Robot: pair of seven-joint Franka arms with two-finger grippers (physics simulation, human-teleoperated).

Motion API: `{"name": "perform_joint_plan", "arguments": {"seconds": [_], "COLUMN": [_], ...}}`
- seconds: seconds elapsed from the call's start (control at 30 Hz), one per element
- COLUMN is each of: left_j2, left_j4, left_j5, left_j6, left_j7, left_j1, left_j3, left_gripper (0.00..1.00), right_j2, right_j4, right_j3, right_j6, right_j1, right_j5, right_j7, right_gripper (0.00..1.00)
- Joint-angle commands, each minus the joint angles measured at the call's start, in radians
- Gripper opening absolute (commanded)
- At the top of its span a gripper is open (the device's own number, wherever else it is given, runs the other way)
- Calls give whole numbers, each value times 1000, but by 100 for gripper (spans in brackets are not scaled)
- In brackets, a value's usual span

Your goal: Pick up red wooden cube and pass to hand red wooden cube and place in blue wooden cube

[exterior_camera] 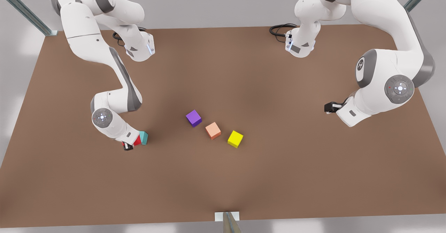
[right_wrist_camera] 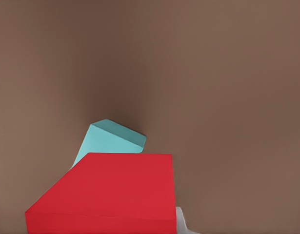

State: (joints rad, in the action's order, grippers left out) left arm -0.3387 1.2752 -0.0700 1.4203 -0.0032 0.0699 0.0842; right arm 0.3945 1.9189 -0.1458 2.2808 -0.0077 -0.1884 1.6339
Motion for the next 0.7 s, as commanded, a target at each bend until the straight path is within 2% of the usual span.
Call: {"name": "perform_joint_plan", "arguments": {"seconds": [0.0, 0.23, 0.53, 0.57, 0.6, 0.63, 0.67], "left_j2": [1, 1, 0, 0, 0, 0, 0], "left_j4": [0, 0, 0, 0, 0, 0, 0], "left_j5": [-1, 1, -2, -2, -2, -2, -2], "left_j6": [-1, -4, -4, -4, -4, -4, -4], "left_j7": [-49, -50, -52, -50, -50, -50, -50], "left_j1": [-1, -1, 2, 2, 2, 2, 2], "left_j3": [0, 0, 2, 2, 2, 2, 2], "left_gripper": [100, 100, 100, 100, 100, 100, 100], "right_j2": [-17, -29, -16, -17, -17, -17, -14], "right_j4": [46, 163, 177, 183, 183, 181, 183], "right_j3": [0, 0, 0, 2, 0, 0, 0], "right_j6": [103, 241, 279, 281, 284, 286, 286], "right_j1": [-1, -25, -25, -25, -25, -23, -23], "right_j5": [0, 0, 0, 0, 0, -2, -2], "right_j7": [-195, -197, -226, -226, -230, -238, -238], "right_gripper": [45, 45, 46, 49, 93, 100, 100]}}
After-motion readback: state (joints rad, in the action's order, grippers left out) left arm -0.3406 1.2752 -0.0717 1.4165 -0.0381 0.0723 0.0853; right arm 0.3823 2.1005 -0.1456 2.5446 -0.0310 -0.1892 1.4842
